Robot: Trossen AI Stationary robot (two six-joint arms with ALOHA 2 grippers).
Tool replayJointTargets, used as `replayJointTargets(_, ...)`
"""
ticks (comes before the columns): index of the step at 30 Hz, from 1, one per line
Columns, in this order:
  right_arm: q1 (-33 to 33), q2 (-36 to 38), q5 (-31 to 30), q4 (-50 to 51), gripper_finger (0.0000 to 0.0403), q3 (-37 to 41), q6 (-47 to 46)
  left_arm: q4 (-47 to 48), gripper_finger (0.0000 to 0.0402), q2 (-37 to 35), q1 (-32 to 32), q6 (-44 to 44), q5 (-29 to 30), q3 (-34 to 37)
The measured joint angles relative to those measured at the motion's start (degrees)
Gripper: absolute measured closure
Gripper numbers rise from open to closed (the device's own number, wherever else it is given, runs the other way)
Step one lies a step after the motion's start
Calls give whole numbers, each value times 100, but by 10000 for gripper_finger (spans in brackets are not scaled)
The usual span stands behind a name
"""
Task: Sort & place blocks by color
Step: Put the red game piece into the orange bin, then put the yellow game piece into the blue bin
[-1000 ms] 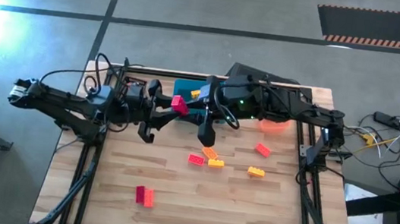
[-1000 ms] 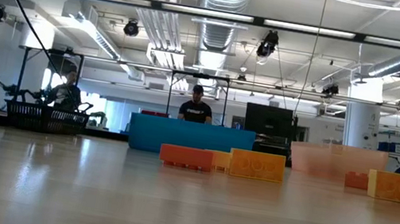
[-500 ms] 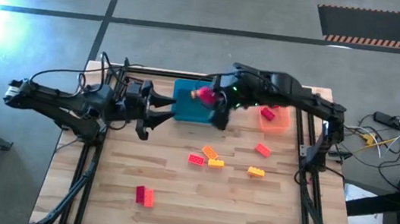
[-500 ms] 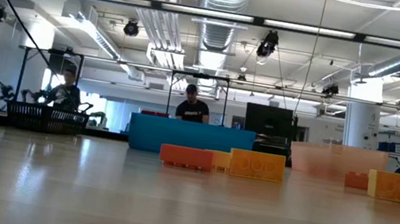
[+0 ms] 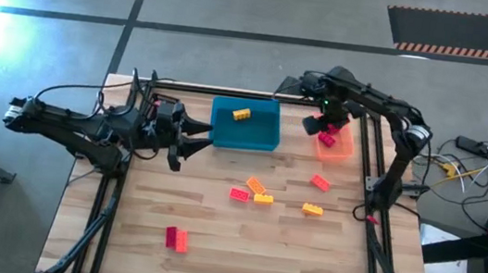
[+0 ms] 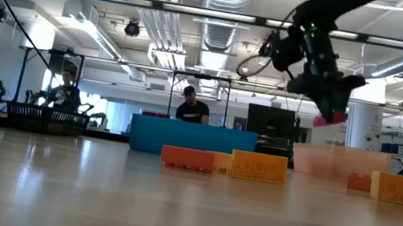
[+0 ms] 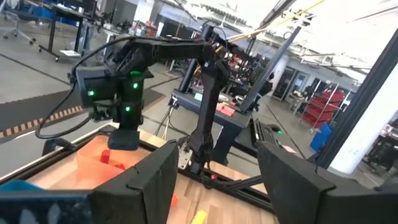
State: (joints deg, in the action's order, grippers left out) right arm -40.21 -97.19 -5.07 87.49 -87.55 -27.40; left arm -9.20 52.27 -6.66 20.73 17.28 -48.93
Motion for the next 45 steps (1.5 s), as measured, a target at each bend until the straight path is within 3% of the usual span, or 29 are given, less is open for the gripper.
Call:
replayJointTargets(3,-247,92,20,-442,261,425,144,-36,198,1,0,0,0,0)
replayJointTargets(6,-332,106,48,-608,214,598,230,-25,198,16,0,7,0,0)
replayJointTargets(10,-329,160,45,-587,167,554,188,4,198,50,0,61,2,0)
replayJointTargets(13,-194,311,44,-518,154,387,86,-16,198,148,0,321,0,50)
replayJointTargets(19,609,1162,56,-737,156,178,-321,833,199,543,-47,1281,-59,70)
replayJointTargets(25,1776,2271,-548,-2190,170,553,-1003,1446,199,1251,-327,1649,-314,70)
replayJointTargets(27,2067,2548,-788,-2771,175,735,-877,1675,199,1563,-379,1726,-640,15)
replayJointTargets(32,2309,3050,-735,-3451,182,1050,-505,2137,199,2184,-450,2552,-1697,-293)
replayJointTargets(35,2309,3243,-587,-3552,184,1188,-298,2289,199,2368,-482,2842,-1789,-534)
replayJointTargets(39,2309,3451,-506,-3556,184,1237,39,2437,199,2628,-442,2496,-1809,-1065)
replayJointTargets(45,2295,3602,-502,-3857,184,1226,534,3521,199,3318,-97,1127,-1995,-2276)
